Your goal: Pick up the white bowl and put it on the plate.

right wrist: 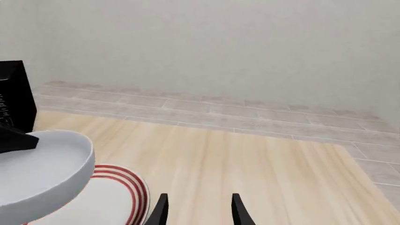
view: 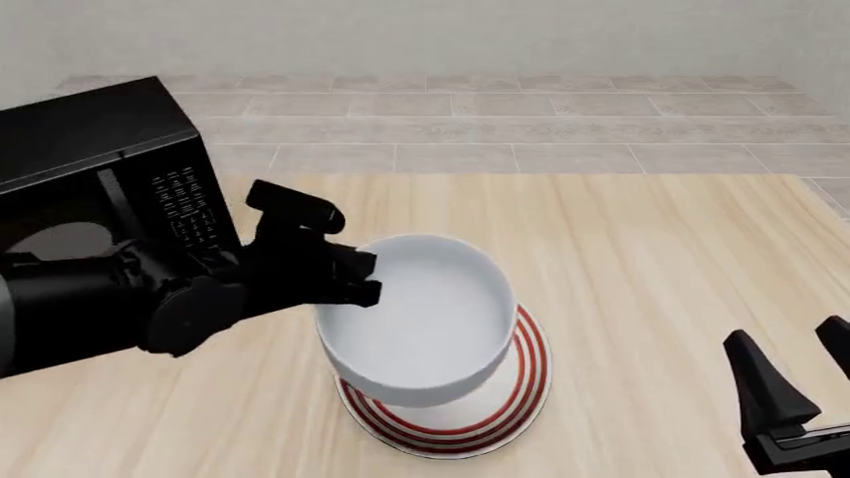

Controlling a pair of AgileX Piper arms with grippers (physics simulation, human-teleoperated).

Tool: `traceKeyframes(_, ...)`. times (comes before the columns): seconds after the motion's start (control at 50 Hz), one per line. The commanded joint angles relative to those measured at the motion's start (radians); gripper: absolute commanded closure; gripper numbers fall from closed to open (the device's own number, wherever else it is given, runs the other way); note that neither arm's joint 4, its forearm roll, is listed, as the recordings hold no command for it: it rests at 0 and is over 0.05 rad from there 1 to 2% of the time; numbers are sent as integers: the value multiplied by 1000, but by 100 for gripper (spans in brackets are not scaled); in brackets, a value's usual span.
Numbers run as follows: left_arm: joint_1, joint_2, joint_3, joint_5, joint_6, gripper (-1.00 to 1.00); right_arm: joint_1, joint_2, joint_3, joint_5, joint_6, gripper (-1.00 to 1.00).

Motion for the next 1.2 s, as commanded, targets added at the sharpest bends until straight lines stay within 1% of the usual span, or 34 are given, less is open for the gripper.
traceKeyframes(0.02,-24,98,-15,-62,14,100,-1,-7,2,6,2,-100)
traceKeyframes(0.1,-21,126,-23,-73,17,100,-3,-3,1,4,2,-100)
traceKeyframes(0.2,-40,167,-39,-84,1,100,1,13,1,-11,5,-100)
traceKeyframes(0.34,-53,193,-64,-81,-9,100,-1,-14,0,14,4,-100)
traceKeyframes(0.6,-66,274,-81,-123,-31,100,-5,-30,5,28,9,-100)
traceKeyframes(0.66,-68,276,-84,-126,-36,100,-7,-32,5,30,10,-100)
traceKeyframes(0.68,-81,270,-83,-135,-56,100,-7,-32,5,30,10,-100)
traceKeyframes(0.84,-81,310,-83,-155,-69,100,-9,-28,5,26,8,-100)
traceKeyframes(1.2,-55,301,-67,-174,-55,100,-1,-16,5,14,7,-100)
